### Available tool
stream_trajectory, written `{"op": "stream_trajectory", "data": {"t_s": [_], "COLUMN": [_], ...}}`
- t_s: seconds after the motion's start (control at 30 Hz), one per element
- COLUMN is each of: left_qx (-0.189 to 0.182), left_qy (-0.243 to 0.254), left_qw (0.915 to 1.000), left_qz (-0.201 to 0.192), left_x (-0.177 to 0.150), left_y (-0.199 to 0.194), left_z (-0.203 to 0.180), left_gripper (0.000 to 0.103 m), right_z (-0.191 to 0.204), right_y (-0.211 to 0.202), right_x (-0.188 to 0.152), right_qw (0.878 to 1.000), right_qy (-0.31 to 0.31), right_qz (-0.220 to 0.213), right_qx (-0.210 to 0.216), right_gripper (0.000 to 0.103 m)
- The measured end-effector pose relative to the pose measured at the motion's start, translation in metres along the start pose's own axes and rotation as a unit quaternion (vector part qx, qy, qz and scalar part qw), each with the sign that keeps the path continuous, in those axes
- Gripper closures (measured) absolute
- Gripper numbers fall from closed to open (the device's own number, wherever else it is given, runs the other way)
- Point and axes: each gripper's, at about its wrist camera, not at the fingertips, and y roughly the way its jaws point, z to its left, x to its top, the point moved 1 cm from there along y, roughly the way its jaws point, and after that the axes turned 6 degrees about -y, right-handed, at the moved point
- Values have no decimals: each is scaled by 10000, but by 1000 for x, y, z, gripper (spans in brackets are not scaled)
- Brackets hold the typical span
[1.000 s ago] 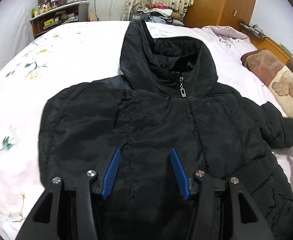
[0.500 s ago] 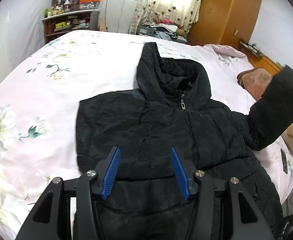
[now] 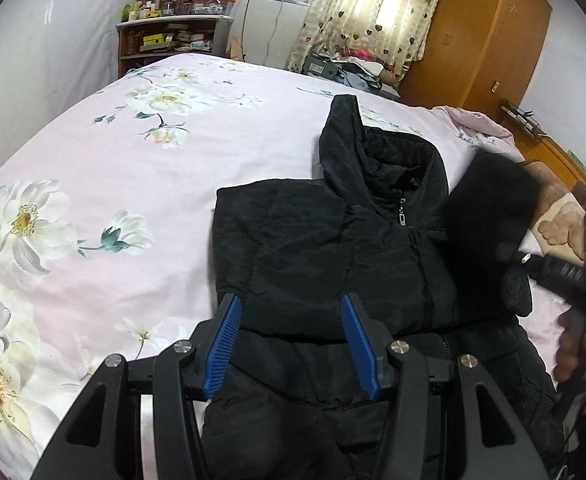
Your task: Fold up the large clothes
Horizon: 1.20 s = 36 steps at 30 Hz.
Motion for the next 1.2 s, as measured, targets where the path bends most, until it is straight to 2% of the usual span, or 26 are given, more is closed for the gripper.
{"op": "stream_trajectory", "data": {"t_s": [0.07, 0.1, 0.23, 0.4, 0.5, 0.6, 0.63, 0.7, 0.73, 0.77, 0.83, 0.9, 0.93, 1.0, 1.2], "left_qx": [-28, -45, -183, -432, -693, -1007, -1055, -1126, -1064, -924, -481, -227, -232, -260, -179], "left_qy": [-18, -18, 4, 87, 169, 407, 504, 674, 767, 821, 904, 1047, 1060, 1061, 1145], "left_qw": [10000, 10000, 9998, 9990, 9974, 9940, 9930, 9910, 9910, 9917, 9930, 9925, 9924, 9924, 9913], "left_qz": [6, 10, 25, 71, 61, 121, 168, 246, 277, 347, 587, 591, 581, 568, 622], "left_x": [1, 1, 4, 12, 19, 21, 19, 15, 12, 9, 0, -10, -13, -15, -13], "left_y": [2, 3, 5, 13, 20, 36, 43, 60, 70, 81, 110, 129, 133, 136, 139], "left_z": [-1, -2, -10, -31, -53, -81, -91, -107, -112, -117, -113, -105, -101, -98, -101], "left_gripper": [49, 49, 49, 44, 44, 44, 45, 45, 45, 49, 60, 61, 60, 60, 60], "right_z": [4, 5, 15, 5, -6, -48, -66, -99, -108, -119, -129, -138, -142, -147, -142], "right_y": [19, 24, 25, -3, -18, -30, -33, -36, -35, -32, -23, 2, 9, 21, 37], "right_x": [-9, -12, -24, -23, -17, -15, -16, -19, -20, -21, -23, -31, -35, -45, -41], "right_qw": [9996, 9993, 9978, 9955, 9967, 9996, 9994, 9966, 9956, 9941, 9930, 9915, 9915, 9916, 9890], "right_qy": [-86, -107, -370, -430, -433, -113, 47, 285, 356, 441, 418, 368, 409, 445, 211], "right_qz": [252, 324, 407, 78, -135, -266, -291, -269, -239, -179, -67, 282, 397, 481, 640], "right_qx": [93, 142, 377, 845, 679, 69, -166, -719, -838, -973, -1103, -1215, -1170, -1111, -1317], "right_gripper": [43, 40, 39, 39, 39, 40, 40, 54, 67, 69, 69, 71, 74, 74, 74]}}
